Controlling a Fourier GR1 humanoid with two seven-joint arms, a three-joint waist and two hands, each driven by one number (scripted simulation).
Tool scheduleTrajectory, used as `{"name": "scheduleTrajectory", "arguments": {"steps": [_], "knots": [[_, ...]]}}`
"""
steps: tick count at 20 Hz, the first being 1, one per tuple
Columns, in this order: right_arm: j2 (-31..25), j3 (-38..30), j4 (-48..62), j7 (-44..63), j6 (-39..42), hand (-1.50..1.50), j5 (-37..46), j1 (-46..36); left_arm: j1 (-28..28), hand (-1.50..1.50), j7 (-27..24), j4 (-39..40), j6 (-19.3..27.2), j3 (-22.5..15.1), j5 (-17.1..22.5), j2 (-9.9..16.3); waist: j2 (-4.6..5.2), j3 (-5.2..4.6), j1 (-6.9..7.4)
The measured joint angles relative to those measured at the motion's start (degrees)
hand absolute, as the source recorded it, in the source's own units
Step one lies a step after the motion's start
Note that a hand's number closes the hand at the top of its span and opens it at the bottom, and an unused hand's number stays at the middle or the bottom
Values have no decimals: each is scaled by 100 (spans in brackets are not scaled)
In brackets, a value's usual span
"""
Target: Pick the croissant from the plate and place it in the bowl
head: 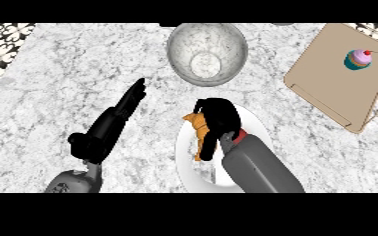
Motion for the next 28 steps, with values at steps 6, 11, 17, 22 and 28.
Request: {"name": "scheduleTrajectory", "arguments": {"steps": [6,11,17,22,28], "knots": [[6,398,304,528,-350,150,-266,-561,-197,0,21,155,-110,113,-23,-100,23,-4,86],[25,700,938,1627,-545,150,-832,-1880,-455,0,121,199,-259,-66,-18,-191,118,-4,535],[6,1061,1706,2405,-863,150,-806,-3170,-550,0,129,251,-301,-146,-61,-241,129,-10,690],[-15,1196,1913,2650,-1430,150,-454,-4009,-569,0,103,328,-287,-143,-80,-277,113,-11,668],[-29,910,2036,2739,-2267,150,-113,-4736,-585,0,89,371,-232,-62,-116,-256,99,-9,561]]}}
